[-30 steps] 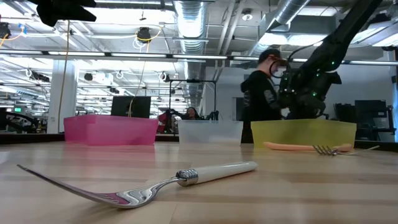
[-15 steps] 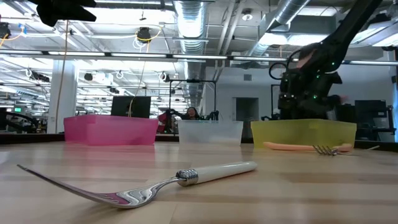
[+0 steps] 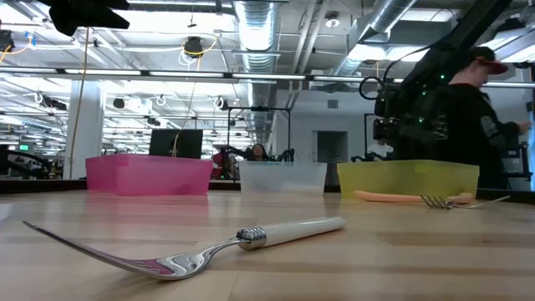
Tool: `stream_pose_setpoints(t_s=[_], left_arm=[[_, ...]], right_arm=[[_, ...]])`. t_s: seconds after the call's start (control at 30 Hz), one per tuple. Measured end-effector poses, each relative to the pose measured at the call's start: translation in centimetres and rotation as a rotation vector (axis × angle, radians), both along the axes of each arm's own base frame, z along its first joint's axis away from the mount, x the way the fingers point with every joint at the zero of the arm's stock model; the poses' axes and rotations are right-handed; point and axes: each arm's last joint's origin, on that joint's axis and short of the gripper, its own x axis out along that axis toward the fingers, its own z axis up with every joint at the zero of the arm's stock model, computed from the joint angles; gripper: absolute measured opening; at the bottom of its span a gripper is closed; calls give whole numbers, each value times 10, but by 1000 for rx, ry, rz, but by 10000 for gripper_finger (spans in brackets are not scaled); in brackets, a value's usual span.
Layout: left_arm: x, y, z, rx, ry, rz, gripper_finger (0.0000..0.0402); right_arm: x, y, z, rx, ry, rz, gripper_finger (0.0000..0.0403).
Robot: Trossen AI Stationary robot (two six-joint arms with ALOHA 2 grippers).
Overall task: Sort silverware by color (type)
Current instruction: Put the black fork into the yellow bin, then put the orange fork into the red bin
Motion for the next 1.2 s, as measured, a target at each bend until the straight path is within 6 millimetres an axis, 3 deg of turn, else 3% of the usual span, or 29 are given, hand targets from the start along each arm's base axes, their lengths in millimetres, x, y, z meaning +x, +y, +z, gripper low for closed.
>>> stream_pose_setpoints(t_s=[0.2,0.37,0.63,0.83,0.97,1.2], left_arm=[[0,0,0,0,0,-1,212],[0,0,0,-4,3,-6,212],[0,-1,-1,-35,9,-24,212],[0,-1,-1,-51,11,-33,212],[0,-1,-1,-51,11,-33,212],[0,-1,-1,-37,19,-37,212]], right_arm=[[5,-4,17,21,13,-1,181],[13,-4,40,46,45,48,195],[29,-6,106,41,52,81,170],[29,1,160,56,64,87,153],[19,13,189,82,78,68,146],[-29,63,226,62,48,36,137]])
